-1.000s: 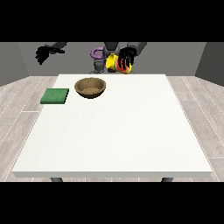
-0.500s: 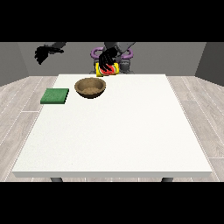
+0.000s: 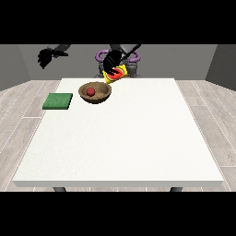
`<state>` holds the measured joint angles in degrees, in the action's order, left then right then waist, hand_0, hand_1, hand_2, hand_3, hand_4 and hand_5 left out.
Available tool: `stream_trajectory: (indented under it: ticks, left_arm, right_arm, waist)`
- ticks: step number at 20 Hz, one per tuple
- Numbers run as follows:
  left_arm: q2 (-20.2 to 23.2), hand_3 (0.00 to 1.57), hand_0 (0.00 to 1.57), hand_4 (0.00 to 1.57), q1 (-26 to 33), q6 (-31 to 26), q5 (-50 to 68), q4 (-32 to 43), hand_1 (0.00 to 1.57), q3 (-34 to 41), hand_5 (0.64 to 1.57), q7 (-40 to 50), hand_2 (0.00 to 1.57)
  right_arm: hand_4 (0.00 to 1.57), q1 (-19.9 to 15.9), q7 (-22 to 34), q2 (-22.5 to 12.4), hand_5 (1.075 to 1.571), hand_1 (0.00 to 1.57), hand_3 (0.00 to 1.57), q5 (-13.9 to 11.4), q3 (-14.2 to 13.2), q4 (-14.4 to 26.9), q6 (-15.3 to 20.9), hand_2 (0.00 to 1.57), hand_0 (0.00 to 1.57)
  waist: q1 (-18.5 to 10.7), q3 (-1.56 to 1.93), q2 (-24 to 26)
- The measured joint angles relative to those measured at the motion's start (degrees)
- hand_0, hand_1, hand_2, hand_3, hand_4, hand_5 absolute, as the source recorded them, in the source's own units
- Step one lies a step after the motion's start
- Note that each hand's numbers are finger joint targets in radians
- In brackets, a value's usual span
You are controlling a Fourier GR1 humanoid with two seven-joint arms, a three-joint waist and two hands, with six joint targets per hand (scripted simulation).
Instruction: Pick the cup and pour the ball into the bowl, then pick the bowl and place it on the pad
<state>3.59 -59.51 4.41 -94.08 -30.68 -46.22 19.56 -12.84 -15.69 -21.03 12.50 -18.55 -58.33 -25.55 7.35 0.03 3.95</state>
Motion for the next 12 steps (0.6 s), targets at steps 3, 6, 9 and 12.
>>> stream_trajectory:
  ticks: [3,6,9,12]
  left_arm:
    - [0.89,1.57,1.50,1.57,0.64,1.60,2.49,-2.23,1.50,3.73,1.092,-1.21,1.57]
    - [1.16,1.57,1.30,1.57,3.16,6.87,10.98,-5.62,1.30,12.92,1.156,1.20,1.57]
    - [1.20,0.94,1.02,1.39,6.85,12.28,20.40,-8.96,1.02,21.95,1.300,1.51,1.26]
    - [-0.97,0.00,0.00,0.63,11.16,17.59,31.13,-12.98,0.00,30.10,1.569,0.31,0.00]
  right_arm:
    - [0.10,0.63,1.64,0.74,1.565,0.00,0.00,0.20,-0.06,0.33,1.15,0.00,0.00]
    - [0.10,2.20,1.79,1.12,1.565,0.00,0.00,0.67,-0.67,0.56,1.54,0.00,0.00]
    - [0.22,3.95,1.93,1.09,1.565,0.00,0.00,1.06,-1.18,0.23,1.58,0.00,0.00]
    - [0.35,4.21,1.92,2.03,1.568,0.00,0.00,1.04,-0.97,-0.43,2.30,0.00,0.00]
  waist:
    - [-1.63,-0.08,0.79]
    - [-3.42,-0.35,1.19]
    - [-4.72,-0.56,1.71]
    - [-5.80,-0.90,0.41]
